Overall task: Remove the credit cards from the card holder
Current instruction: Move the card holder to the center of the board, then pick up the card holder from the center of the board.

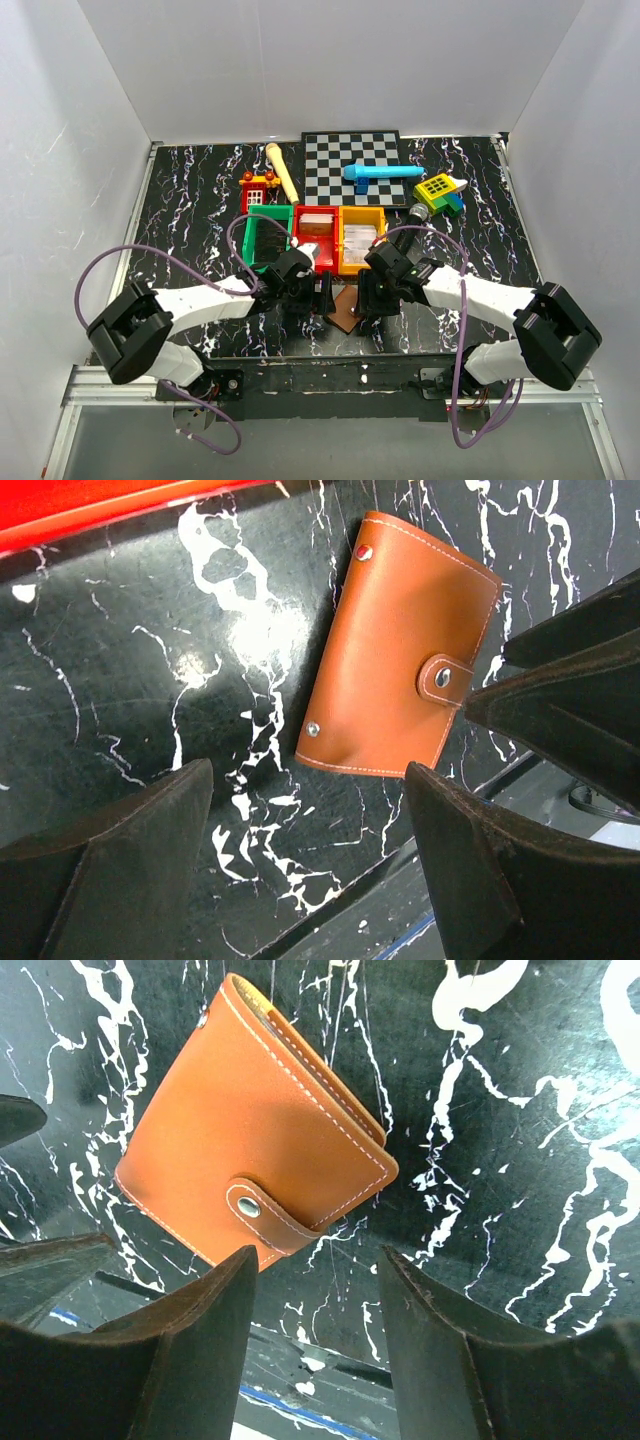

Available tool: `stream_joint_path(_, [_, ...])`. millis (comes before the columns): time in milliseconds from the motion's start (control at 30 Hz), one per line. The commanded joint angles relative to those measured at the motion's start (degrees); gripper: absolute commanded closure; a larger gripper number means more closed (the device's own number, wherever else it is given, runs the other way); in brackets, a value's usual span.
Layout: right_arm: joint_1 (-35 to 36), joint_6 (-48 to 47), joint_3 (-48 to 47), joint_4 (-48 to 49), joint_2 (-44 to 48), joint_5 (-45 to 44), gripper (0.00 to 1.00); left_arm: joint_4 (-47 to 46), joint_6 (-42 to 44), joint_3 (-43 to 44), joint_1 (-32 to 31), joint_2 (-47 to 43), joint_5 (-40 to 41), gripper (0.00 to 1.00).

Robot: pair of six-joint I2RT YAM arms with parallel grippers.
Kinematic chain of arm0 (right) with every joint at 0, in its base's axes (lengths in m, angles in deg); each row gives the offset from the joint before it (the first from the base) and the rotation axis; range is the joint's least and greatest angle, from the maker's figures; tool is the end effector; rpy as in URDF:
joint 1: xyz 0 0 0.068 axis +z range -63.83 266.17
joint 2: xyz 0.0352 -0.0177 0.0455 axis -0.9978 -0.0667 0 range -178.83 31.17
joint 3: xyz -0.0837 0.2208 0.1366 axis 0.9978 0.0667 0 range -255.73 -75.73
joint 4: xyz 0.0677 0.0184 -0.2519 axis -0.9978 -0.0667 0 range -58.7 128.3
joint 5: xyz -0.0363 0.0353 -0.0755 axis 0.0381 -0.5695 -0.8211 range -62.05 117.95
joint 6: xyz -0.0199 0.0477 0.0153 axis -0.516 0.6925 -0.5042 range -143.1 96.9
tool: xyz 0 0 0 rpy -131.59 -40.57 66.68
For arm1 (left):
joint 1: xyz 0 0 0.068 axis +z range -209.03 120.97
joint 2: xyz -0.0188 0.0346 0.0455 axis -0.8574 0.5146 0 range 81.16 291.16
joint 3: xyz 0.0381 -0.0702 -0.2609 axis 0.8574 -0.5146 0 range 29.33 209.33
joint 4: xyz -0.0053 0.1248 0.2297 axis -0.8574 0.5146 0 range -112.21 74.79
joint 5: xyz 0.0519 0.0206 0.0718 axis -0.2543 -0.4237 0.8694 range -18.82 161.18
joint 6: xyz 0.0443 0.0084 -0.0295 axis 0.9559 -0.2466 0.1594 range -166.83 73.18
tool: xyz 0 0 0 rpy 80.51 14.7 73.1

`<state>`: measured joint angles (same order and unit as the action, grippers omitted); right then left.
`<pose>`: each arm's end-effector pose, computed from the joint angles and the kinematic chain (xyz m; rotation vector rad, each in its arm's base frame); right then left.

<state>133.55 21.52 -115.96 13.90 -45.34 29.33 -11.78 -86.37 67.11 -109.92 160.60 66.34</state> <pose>0.1653 0.1810 0.1780 -0.0750 2.7515 0.5412 0.1629 -0.2050 0.1686 0.2991 2.6244 -0.7223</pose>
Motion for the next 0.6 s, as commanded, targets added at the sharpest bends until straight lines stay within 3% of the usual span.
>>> stream_joint_path(0, [0.0,0.8,0.2,0.6,-0.7,-2.7,0.4,-3.4,1.2,2.8,-0.7,2.6,-0.3,0.22])
stream_joint_path(367, [0.0,0.3,-0.5,1.8,-2.5,-1.8,0.43,-4.2,1.3,4.6,-1.9,8.7,-1.1,0.25])
stream_joint_path(567, [0.0,-1.4,-2.0,1.6,-4.4,0.8,0.45,-4.1,1.4,2.7,-2.8,7.6,-1.3,0.38])
